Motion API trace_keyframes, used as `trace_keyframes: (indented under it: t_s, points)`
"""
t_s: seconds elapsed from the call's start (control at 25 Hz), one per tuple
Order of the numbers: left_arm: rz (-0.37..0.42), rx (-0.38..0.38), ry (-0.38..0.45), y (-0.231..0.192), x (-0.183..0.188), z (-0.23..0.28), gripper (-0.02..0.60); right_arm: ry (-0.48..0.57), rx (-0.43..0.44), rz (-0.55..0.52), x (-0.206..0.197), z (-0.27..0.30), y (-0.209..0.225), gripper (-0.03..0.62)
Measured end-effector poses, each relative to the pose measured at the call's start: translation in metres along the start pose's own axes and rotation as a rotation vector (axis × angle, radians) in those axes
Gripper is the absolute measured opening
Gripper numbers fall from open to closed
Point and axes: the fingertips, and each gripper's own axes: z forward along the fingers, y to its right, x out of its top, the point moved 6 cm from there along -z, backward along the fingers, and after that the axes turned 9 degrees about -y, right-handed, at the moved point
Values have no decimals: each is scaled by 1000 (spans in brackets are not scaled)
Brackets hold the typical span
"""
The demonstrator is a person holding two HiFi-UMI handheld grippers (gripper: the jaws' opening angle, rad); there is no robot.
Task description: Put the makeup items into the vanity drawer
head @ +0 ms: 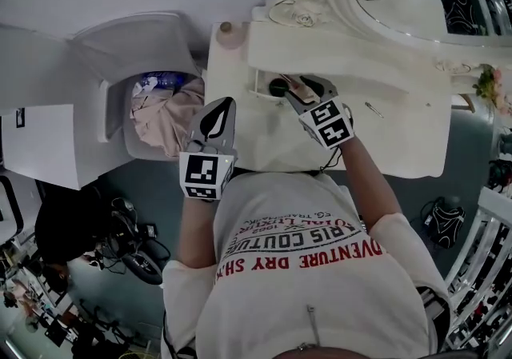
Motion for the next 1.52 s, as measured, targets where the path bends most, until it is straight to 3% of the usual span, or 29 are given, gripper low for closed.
trace_keyframes:
  t_s: [0.28,0.64,0.92,1.24,1.52]
  points:
    - [46,-103,7,41,24,40,11,-10,-82,125,-54,-41,41,169]
    - [74,-209,-15,120,35,89,11,-91,-141,248,-164,-83,84,169]
    - [49,-173,-50,163,29,108,11,-122,-135,244,-215,-87,122,169]
    - [16,-116,-75,183,18,115,11,-142,-82,153,-223,-68,142,164]
    - [-13,-72,-85,178,13,113,10,-193,-73,63,-221,-57,138,54]
